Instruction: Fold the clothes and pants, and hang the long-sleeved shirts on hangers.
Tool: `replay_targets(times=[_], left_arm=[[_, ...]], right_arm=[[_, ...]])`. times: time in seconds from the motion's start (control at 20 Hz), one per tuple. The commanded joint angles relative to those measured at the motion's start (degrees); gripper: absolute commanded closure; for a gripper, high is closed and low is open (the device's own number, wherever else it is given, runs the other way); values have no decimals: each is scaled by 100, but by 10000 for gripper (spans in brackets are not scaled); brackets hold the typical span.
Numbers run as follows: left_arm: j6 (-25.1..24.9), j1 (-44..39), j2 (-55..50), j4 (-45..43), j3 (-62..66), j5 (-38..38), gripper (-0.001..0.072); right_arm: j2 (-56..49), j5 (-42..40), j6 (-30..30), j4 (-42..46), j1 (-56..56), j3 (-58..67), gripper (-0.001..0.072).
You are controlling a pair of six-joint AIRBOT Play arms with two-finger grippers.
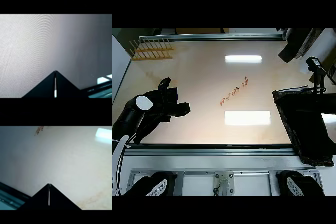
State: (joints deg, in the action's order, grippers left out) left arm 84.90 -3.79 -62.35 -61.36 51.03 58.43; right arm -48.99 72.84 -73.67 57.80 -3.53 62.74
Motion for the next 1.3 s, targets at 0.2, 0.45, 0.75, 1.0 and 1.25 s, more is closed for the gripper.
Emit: replay_targets(times=[0.2, 0.45, 0.75, 1.0, 1.25], left_arm=[[-2, -2, -2, 0, -2, 0, 692], [-4, -2, -2, -11, -2, -48, 691], [72, 691, 0, -2135, 988, 197, 4], [743, 1729, -24, -3742, 1082, -291, 5], [817, 2055, -728, -3810, 457, -348, 5]], right_arm=[[-2, 2, -2, -2, 4, -2, 669], [-2, 2, 0, -2, 4, -2, 669], [-2, 2, 0, -4, 4, -2, 669], [-2, 2, 0, -2, 4, -2, 669], [-2, 2, 0, -2, 4, -2, 669]])
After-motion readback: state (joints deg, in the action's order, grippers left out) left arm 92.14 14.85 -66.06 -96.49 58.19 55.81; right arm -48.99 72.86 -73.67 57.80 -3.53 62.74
